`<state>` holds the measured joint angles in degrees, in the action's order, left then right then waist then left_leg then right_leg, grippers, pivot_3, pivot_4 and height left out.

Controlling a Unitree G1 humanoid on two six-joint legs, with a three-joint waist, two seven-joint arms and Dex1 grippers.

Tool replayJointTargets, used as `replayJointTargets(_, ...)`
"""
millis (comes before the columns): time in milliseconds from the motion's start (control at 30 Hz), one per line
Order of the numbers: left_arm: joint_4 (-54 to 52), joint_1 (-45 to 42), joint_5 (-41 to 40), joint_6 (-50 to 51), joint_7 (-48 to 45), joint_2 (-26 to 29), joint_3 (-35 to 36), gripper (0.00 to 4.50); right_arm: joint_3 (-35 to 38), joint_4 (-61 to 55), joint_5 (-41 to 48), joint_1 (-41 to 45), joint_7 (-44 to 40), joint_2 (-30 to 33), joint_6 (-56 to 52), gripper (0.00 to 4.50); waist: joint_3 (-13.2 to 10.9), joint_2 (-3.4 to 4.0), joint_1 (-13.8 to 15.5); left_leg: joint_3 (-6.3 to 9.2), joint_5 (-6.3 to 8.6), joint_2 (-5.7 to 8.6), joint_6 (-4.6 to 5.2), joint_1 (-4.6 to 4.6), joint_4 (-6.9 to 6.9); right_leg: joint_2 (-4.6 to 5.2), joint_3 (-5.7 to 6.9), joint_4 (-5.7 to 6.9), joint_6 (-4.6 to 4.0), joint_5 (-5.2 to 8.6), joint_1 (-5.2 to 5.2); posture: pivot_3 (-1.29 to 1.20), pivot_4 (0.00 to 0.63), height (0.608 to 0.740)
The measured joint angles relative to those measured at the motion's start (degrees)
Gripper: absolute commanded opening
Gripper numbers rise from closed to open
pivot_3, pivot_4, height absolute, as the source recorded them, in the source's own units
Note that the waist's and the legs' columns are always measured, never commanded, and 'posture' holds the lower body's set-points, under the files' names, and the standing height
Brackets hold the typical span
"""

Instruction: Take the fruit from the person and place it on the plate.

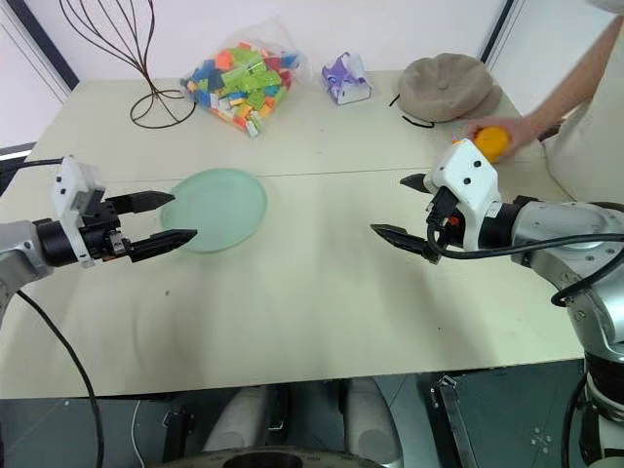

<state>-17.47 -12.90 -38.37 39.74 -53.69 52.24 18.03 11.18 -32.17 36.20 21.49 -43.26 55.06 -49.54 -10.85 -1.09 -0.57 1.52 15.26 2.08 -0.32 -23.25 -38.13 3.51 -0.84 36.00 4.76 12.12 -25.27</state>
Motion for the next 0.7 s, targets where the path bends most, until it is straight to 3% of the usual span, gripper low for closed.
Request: replayJointTargets(700,-1.5,-1.3,-0.9,1.0,2.6,-0.5,-0.5,4.50,-1.9,2.7,-2.4,1.1,-1.1,0.0,3.7,4.47,0.0,-0.01,0.0,-0.01,0.00,0.00,0.00,0.01,-0.02,0.00,0.00,0.01,0.01,-0.01,0.00,0.00,0.150,0.740)
